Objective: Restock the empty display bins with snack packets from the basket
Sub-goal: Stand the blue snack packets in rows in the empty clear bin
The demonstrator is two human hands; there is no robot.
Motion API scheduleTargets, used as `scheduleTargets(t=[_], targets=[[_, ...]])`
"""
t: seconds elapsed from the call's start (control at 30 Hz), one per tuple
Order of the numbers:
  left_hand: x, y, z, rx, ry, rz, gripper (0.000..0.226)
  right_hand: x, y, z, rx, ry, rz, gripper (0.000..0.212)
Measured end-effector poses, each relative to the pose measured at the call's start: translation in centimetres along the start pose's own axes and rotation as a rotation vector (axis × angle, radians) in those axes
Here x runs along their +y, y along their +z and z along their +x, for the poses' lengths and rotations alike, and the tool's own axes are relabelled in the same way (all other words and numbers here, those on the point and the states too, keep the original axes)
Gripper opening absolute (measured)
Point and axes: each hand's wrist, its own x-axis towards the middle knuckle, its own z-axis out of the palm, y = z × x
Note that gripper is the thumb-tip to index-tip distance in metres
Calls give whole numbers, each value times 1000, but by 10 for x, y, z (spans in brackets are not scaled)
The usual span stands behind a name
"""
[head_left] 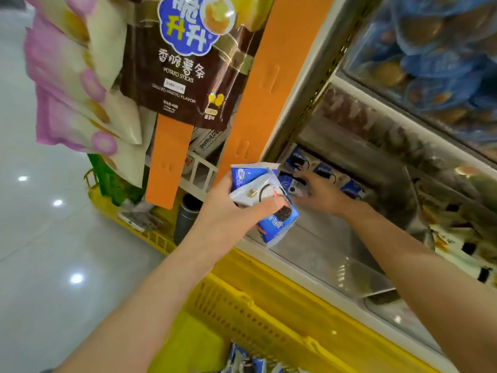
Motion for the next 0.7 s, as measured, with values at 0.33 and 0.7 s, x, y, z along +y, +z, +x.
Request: scheduleTargets(t=[0.33, 0.7], targets=[[-5, -9, 14, -31, -27, -16, 37, 10, -6, 33, 175, 252, 226, 47], [-5, -15, 17, -17, -62, 16, 38, 15, 3, 47, 289, 423, 244, 27]])
